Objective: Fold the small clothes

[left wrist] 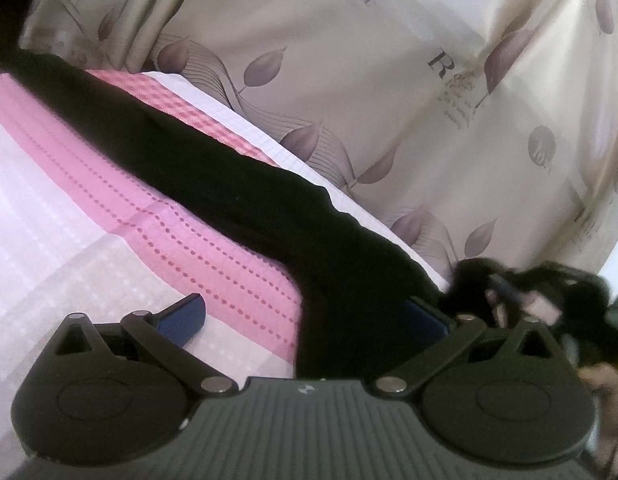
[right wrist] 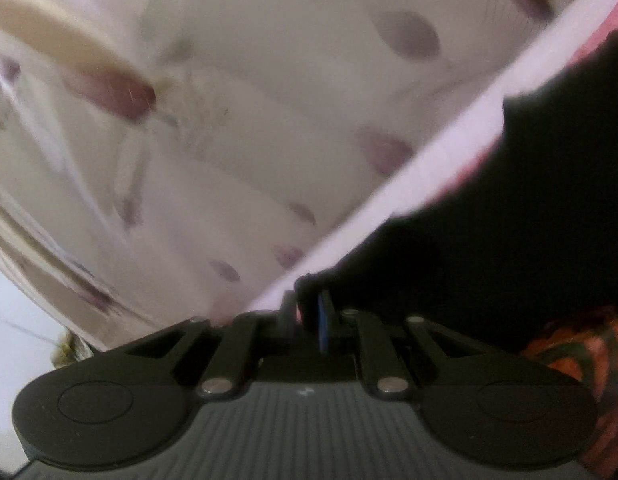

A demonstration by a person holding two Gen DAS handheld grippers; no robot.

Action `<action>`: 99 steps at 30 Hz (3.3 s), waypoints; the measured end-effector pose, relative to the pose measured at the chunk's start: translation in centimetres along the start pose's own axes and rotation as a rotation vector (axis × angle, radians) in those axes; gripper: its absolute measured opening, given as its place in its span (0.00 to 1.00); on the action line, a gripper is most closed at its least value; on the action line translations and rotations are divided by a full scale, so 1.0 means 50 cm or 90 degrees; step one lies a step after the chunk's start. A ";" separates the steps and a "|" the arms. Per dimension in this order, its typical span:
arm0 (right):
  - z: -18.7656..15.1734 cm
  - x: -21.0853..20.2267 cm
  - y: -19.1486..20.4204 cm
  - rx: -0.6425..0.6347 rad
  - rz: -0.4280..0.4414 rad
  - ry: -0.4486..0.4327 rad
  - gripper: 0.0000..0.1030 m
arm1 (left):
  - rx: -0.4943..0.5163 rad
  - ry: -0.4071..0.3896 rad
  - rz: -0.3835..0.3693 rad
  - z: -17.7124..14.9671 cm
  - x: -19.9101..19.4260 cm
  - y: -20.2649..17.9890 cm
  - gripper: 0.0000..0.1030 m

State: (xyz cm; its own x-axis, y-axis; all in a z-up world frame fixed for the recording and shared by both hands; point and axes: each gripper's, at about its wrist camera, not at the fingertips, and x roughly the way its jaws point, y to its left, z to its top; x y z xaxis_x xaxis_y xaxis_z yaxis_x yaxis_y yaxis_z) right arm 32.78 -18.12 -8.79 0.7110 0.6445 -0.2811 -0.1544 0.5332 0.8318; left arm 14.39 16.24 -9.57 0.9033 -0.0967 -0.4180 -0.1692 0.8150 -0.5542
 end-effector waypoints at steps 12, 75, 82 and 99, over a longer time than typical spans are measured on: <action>-0.072 0.052 -0.020 -0.091 -0.025 0.097 0.46 | -0.006 -0.002 -0.004 0.001 -0.001 0.003 1.00; -0.155 -0.347 -0.065 -0.128 -0.033 -0.021 0.85 | 0.108 0.041 -0.183 0.335 0.106 -0.418 0.03; -0.122 -0.443 -0.109 -0.093 -0.031 -0.061 0.85 | 0.223 0.176 -0.243 0.073 0.265 -0.632 0.03; 0.019 -0.518 -0.153 -0.055 -0.065 -0.086 0.91 | 0.271 0.097 -0.214 -0.056 0.227 -0.489 1.00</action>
State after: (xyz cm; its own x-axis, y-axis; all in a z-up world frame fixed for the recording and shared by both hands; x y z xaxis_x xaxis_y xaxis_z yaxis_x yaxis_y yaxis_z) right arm 16.21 -39.40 -7.41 0.8111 0.5078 -0.2903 -0.1307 0.6411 0.7563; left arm 27.68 -6.38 -2.80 0.8071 -0.4473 -0.3853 0.3210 0.8802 -0.3496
